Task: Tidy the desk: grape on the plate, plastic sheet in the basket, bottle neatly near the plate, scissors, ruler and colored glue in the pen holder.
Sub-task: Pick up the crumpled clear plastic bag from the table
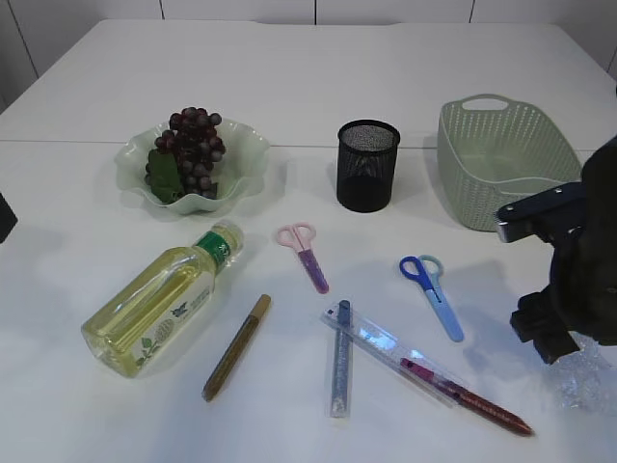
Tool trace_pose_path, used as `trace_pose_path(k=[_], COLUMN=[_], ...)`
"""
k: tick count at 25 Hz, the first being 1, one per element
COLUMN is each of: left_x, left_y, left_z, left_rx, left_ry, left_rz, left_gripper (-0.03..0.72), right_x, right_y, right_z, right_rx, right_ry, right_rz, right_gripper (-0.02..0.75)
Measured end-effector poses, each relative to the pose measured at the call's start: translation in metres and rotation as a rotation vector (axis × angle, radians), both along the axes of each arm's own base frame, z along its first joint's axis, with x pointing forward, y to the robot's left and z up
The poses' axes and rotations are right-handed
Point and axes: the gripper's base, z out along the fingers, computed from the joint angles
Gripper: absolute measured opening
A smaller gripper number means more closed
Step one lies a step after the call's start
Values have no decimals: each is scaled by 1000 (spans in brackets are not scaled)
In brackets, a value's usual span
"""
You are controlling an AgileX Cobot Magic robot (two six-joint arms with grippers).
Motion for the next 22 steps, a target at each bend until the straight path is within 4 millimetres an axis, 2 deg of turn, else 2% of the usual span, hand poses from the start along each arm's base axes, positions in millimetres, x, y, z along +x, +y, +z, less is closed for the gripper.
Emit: trace_pose_path(k=[4,13,22], left_x=[0,2,2], left_y=[0,0,0], left_z=[0,1,1], left_rx=[0,-4,-6], left_ry=[-2,-17,-25], left_rz=[0,2,3], left_gripper=[452,442,435], right_x=[2,3,10], right_y=[-14,-7,-5], right_z=[-1,-3,-29], right_rx=[-3,70,62], right_ry=[11,17,76], right_rz=[-11,19,30], right_gripper=[630,630,630])
